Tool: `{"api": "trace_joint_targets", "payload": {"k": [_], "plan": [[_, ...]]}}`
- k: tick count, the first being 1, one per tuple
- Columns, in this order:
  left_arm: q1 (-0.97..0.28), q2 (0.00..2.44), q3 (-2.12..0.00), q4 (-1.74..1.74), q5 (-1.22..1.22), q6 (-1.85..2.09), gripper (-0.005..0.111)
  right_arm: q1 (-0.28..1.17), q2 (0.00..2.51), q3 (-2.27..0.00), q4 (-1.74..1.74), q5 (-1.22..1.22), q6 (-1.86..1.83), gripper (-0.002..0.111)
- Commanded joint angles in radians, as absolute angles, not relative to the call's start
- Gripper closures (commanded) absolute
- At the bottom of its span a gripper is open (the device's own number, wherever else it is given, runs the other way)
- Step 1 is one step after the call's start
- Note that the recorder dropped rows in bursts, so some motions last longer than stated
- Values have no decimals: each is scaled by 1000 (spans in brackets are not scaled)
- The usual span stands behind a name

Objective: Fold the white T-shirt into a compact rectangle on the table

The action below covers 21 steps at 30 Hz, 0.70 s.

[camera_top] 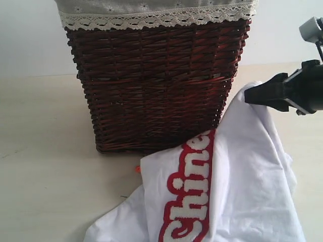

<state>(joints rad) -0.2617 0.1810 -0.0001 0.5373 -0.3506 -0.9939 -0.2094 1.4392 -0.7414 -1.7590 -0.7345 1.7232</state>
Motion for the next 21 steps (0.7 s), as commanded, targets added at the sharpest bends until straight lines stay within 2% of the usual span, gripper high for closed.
{"api": "trace_joint_targets", "payload": {"k": [1, 6, 10, 13, 16, 18, 21], "plan": [[-281, 358, -19, 751, -410, -1129, 66, -215, 1437, -743, -1744, -728, 1754, 52], [-281, 672, -89, 988, -589, -1253, 65, -215, 1390, -764, -1744, -757, 1760, 52], [-281, 935, -165, 1020, -562, -1242, 67, -215, 1316, -766, -1744, -773, 1760, 48], [-281, 1127, -217, 1117, -591, -1238, 79, -215, 1260, -766, -1744, -765, 1760, 48], [-281, 1321, -276, 1220, -761, -1238, 94, -215, 1222, -766, -1744, -754, 1784, 48], [-281, 1445, -340, 1258, -829, -1236, 99, -215, 1212, -766, -1744, -754, 1789, 49], [-310, 1597, -419, 1270, -780, -1236, 99, -215, 1210, -766, -1744, -754, 1806, 49]]}}
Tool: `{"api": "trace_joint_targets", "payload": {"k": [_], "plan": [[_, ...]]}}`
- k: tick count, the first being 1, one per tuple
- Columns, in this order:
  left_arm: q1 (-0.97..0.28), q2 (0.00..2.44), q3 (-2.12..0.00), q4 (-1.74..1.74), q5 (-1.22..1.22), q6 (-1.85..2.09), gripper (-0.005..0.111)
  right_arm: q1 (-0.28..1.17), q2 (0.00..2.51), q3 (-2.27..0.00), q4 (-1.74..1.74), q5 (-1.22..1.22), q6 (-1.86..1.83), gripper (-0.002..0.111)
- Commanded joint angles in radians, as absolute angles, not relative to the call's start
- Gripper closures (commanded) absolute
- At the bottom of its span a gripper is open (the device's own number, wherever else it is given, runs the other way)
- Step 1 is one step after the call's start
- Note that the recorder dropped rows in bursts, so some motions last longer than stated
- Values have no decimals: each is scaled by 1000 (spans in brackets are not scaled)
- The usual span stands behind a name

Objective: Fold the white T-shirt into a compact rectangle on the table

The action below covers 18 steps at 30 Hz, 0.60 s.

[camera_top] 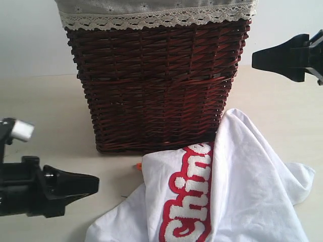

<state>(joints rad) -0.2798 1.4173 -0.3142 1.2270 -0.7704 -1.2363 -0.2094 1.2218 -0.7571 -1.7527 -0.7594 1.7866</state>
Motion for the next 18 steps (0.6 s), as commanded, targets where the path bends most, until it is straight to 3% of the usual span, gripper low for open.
{"api": "trace_joint_targets", "payload": {"k": [1, 5, 10, 12, 18], "plan": [[-332, 1632, -439, 1286, -772, -1240, 99, -215, 1210, -766, -1744, -756, 1806, 49], [-474, 1759, -514, 1307, -729, -1236, 107, -212, 1210, -766, -1744, -757, 1806, 49], [-660, 1844, -644, 1302, -239, -1398, 107, -174, 1210, -766, -1744, -761, 1806, 49], [-684, 1861, -672, 1306, -108, -1421, 107, -168, 1210, -766, -1744, -764, 1806, 49], [-685, 1873, -656, 1306, -46, -1426, 107, -163, 1210, -766, -1744, -763, 1806, 49]]}}
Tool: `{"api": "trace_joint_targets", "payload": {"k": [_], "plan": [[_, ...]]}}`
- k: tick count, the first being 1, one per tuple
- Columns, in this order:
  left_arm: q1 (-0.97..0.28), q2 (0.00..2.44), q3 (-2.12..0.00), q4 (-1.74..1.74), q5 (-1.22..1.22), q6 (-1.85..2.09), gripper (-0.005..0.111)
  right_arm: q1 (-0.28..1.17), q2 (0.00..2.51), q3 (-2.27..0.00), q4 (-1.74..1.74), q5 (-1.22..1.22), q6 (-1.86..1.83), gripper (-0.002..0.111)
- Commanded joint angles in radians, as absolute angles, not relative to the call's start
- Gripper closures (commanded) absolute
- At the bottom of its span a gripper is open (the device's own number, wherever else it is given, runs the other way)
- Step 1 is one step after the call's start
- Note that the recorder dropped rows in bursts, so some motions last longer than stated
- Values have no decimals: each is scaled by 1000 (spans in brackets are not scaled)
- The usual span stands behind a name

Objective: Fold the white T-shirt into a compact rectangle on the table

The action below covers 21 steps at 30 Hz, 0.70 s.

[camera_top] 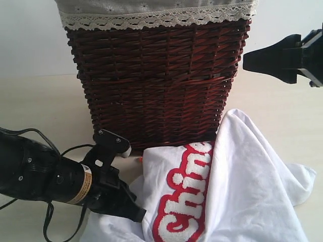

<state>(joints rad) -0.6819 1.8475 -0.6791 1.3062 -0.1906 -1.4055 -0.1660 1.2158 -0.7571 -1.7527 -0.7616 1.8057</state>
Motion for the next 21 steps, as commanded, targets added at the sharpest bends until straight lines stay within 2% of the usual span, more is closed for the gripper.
{"api": "trace_joint_targets", "payload": {"k": [1, 6, 9, 17, 21], "plan": [[-685, 1866, -644, 1306, -14, -1436, 107, -163, 1210, -766, -1744, -763, 1806, 49], [-685, 1767, -564, 1252, 199, -1443, 107, -163, 1212, -766, -1744, -771, 1806, 50], [-685, 1645, -539, 1246, 220, -1443, 107, -163, 1212, -766, -1716, -819, 1795, 60], [-685, 1263, -496, 1242, 176, -1443, 107, -144, 1212, -766, -1577, -1093, 1575, 107], [-685, 1110, -454, 1236, 183, -1443, 107, 12, 1230, -766, -1568, -1045, 1482, 108]]}}
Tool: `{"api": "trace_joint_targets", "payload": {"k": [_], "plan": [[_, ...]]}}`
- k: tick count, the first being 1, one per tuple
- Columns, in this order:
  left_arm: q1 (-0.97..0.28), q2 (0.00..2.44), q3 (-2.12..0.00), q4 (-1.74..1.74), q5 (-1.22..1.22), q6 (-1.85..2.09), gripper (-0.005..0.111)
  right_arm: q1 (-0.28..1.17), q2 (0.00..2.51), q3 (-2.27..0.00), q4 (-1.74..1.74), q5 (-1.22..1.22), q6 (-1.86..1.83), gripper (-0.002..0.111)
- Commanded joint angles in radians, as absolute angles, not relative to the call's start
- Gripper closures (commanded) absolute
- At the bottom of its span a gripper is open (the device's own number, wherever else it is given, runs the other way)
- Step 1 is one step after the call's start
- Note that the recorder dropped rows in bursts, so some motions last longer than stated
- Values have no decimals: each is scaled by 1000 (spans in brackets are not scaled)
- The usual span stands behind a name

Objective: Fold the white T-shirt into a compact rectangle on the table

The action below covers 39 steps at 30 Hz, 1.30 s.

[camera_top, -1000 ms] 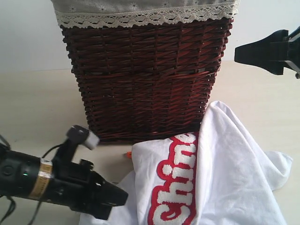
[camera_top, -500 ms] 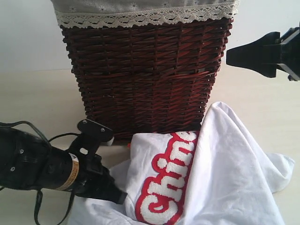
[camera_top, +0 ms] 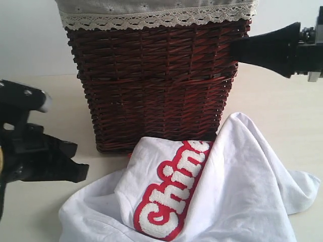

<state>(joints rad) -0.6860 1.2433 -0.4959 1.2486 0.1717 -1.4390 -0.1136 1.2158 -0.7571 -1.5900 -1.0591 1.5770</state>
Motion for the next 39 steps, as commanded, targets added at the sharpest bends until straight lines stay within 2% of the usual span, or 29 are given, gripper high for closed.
{"api": "trace_joint_targets", "payload": {"k": [1, 6, 8, 13, 17, 22, 27, 32, 36, 39], "plan": [[-685, 1077, -445, 1236, 183, -1443, 107, 68, 1243, -766, -1568, -974, 1482, 108], [-685, 969, -431, 1239, 208, -1443, 107, 308, 1330, -776, -1501, -341, 1442, 108], [-685, 939, -431, 1239, 235, -1443, 107, 369, 1377, -811, -1431, -191, 1358, 108], [-685, 924, -431, 1241, 239, -1443, 107, 396, 1522, -977, -1350, -120, 1303, 108], [-685, 926, -431, 1241, 258, -1441, 107, 396, 1730, -1155, -1308, -30, 1306, 108], [-685, 926, -423, 1241, 260, -1439, 107, 394, 1902, -1350, -1323, 179, 1308, 108], [-685, 926, -410, 1241, 260, -1439, 107, 394, 1950, -1448, -1325, 164, 1310, 108], [-685, 926, -404, 1224, 262, -1439, 107, 394, 2005, -1554, -1310, 0, 1310, 108], [-685, 926, -396, 1221, 278, -1439, 107, 394, 1997, -1544, -1308, 82, 1308, 108], [-685, 933, -396, 1221, 263, -1422, 107, 394, 1885, -1456, -1312, 17, 1300, 108]]}}
